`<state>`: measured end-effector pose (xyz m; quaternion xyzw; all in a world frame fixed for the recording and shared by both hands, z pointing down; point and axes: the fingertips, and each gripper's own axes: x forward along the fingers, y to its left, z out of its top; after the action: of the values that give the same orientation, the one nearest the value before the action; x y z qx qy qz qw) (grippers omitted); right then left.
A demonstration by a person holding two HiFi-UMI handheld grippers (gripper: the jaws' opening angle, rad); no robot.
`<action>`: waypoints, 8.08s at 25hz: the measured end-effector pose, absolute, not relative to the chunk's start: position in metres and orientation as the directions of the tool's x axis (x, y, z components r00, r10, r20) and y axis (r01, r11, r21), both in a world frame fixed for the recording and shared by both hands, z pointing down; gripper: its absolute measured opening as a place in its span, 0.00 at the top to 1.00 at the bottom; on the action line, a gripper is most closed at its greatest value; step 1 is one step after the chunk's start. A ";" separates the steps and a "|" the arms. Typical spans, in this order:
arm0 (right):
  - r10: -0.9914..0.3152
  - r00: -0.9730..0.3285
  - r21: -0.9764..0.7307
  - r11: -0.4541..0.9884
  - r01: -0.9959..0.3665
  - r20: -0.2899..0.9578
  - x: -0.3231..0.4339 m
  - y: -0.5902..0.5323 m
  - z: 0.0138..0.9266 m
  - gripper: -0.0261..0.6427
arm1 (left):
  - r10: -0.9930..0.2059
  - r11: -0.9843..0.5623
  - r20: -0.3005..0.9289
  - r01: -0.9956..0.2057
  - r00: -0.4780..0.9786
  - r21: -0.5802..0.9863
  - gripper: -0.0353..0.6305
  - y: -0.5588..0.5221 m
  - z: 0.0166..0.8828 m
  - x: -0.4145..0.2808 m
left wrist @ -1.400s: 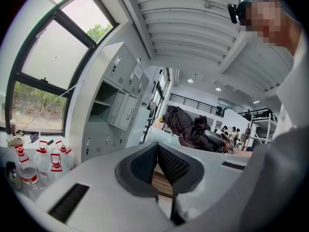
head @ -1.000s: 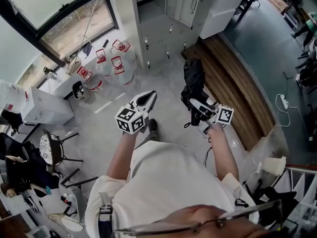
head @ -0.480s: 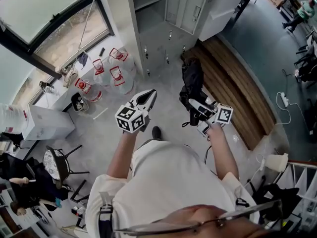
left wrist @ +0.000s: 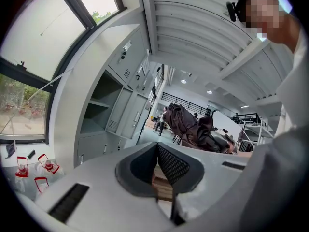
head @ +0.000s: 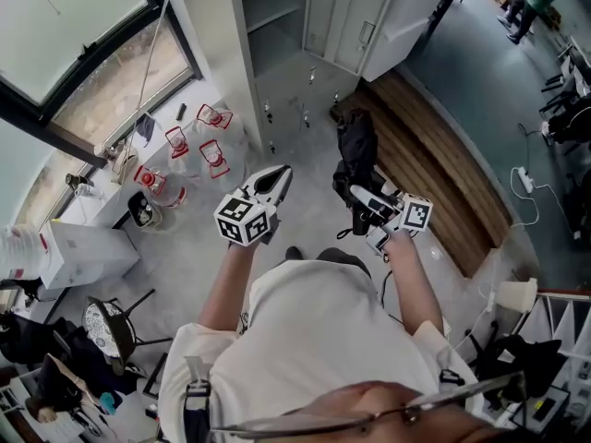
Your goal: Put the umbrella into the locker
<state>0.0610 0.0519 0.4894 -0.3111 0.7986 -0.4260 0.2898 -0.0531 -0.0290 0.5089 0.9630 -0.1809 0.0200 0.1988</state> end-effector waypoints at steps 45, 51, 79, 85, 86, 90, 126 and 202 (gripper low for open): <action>-0.466 -0.885 -0.813 0.513 -0.275 0.006 0.193 -0.241 0.550 0.62 | -0.703 -0.597 0.180 -0.708 0.688 0.377 0.94 -0.240 0.526 0.054; -0.451 -0.890 -0.800 0.510 -0.316 0.064 0.196 -0.273 0.569 0.63 | -0.731 -0.554 0.203 -0.741 0.651 0.379 0.94 -0.254 0.532 0.064; -0.705 -0.499 -0.250 0.434 -0.866 0.504 0.171 -0.422 0.657 0.63 | -0.696 -0.595 0.207 -0.713 0.688 0.370 0.94 -0.308 0.539 0.029; -0.736 -0.371 -0.083 0.397 -0.914 0.567 0.164 -0.457 0.674 0.63 | -0.681 -0.611 0.202 -0.698 0.704 0.374 0.94 -0.323 0.539 0.015; -0.741 -0.352 -0.056 0.392 -0.918 0.572 0.163 -0.462 0.677 0.63 | -0.679 -0.614 0.202 -0.696 0.706 0.373 0.94 -0.324 0.539 0.014; -0.759 -0.293 0.064 0.402 -0.914 0.582 0.158 -0.486 0.682 0.63 | -0.675 -0.624 0.209 -0.699 0.708 0.350 0.94 -0.333 0.538 0.005; -0.785 -0.110 0.439 0.450 -0.778 0.609 0.114 -0.611 0.707 0.44 | -0.605 -0.670 0.261 -0.658 0.752 0.344 0.94 -0.383 0.567 -0.057; -0.630 -0.495 0.130 0.686 -0.716 0.598 0.141 -0.532 0.721 0.68 | -0.891 -0.125 0.383 -0.942 0.245 0.312 0.94 -0.193 0.594 0.026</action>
<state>0.1409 -0.5325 0.7211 -0.3904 0.8620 -0.0678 -0.3162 0.0259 -0.1926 0.5943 0.7482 -0.6123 0.0511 0.2504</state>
